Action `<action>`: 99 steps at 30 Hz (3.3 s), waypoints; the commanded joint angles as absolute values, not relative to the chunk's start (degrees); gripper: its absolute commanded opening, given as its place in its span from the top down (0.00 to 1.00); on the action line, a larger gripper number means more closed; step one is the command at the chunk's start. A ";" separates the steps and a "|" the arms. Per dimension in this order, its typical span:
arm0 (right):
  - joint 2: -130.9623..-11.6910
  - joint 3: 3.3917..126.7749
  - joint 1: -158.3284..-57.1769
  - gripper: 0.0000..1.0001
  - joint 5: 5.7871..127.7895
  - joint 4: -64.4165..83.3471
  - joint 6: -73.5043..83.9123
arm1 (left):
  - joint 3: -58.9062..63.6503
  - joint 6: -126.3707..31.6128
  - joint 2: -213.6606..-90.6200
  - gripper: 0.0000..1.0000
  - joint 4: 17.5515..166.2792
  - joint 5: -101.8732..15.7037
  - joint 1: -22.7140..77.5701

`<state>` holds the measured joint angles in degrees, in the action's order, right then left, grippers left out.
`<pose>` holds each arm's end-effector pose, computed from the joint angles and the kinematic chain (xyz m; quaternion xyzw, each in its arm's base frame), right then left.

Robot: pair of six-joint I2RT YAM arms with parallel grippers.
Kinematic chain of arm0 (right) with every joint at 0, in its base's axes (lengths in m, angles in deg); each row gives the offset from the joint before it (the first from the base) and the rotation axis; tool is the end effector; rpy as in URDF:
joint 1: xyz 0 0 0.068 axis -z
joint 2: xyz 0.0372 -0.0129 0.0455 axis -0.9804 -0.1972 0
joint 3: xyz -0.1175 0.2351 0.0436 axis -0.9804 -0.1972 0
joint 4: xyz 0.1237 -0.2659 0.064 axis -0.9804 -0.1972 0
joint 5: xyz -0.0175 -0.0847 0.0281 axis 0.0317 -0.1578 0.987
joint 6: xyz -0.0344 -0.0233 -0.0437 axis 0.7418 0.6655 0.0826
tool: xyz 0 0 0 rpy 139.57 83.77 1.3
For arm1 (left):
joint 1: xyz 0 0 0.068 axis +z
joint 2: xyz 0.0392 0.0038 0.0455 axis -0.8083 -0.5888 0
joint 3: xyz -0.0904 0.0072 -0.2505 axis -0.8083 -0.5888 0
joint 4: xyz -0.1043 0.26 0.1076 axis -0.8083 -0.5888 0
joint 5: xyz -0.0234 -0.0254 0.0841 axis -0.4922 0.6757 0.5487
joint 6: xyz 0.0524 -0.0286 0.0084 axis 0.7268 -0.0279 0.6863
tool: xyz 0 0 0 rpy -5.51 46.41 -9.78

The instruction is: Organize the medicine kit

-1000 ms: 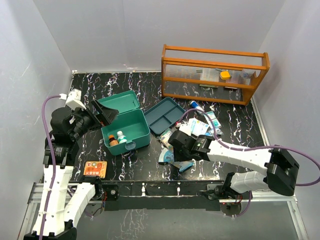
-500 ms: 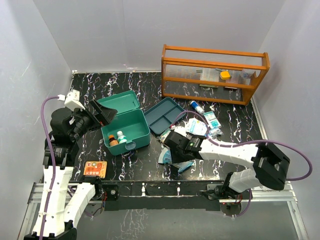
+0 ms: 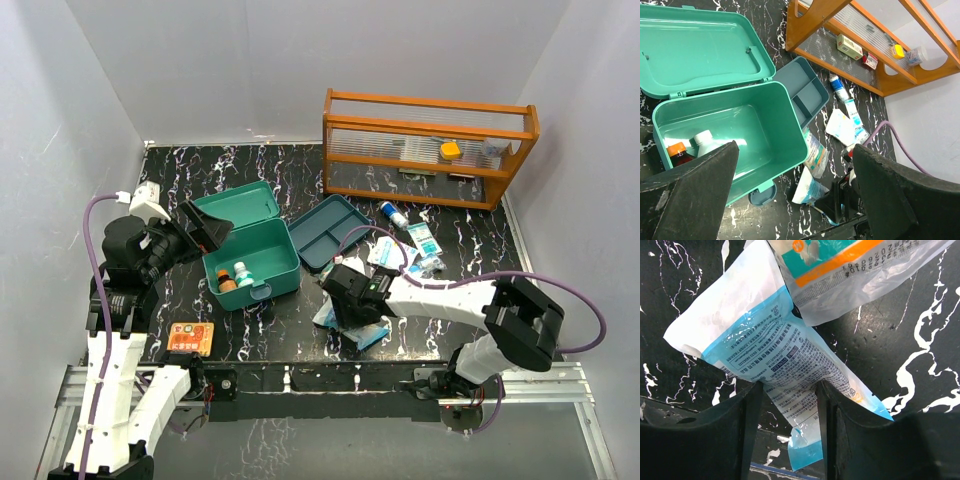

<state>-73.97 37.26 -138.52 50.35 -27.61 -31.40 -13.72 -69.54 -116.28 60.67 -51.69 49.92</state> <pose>0.1523 0.2492 0.1369 -0.1305 0.9782 0.0646 0.1478 0.1911 -0.0263 0.3907 -0.1094 0.7697 -0.3083 0.5481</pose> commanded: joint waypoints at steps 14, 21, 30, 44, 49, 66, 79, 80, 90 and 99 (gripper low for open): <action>-80.18 42.27 -139.51 0.78 46.57 -32.61 -29.60 | -12.68 -67.67 -115.93 0.04 58.73 -51.32 49.70; -73.23 44.79 -139.53 0.83 47.63 -33.53 -29.64 | -12.59 -67.35 -116.19 0.04 60.86 -59.23 49.71; -63.37 42.60 -139.51 0.96 44.97 -27.62 -37.10 | -16.80 -75.11 -117.71 0.05 68.84 -68.63 49.66; -63.63 51.61 -139.50 0.95 44.22 -12.99 -42.33 | -27.12 -84.92 -119.28 0.08 81.41 -67.10 41.97; -69.51 60.24 -139.49 0.95 42.32 -18.78 -41.64 | -23.82 -81.96 -124.42 0.08 79.85 -60.26 34.89; -77.31 67.73 -139.48 0.94 43.83 -23.25 -37.24 | -21.75 -80.84 -131.87 0.23 81.77 -52.16 26.17; -79.38 69.85 -139.51 0.92 45.14 -22.23 -37.03 | -22.07 -79.20 -131.70 0.30 74.97 -51.70 25.80; -79.45 69.99 -139.53 0.92 45.16 -22.17 -37.05 | -22.19 -79.48 -131.77 0.31 74.93 -51.54 25.80; -78.73 69.17 -139.46 0.87 46.64 -21.17 -35.12 | -20.34 -78.56 -132.99 0.66 75.03 -51.02 25.80; -69.93 62.35 -137.74 0.57 50.60 -19.57 -27.12 | -18.77 -72.87 -132.12 0.94 73.63 -55.29 25.82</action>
<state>-76.05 64.60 -138.87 48.23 -22.78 -32.12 -22.38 -76.44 -133.62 74.33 -51.82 26.05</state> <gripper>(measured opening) 0.390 0.157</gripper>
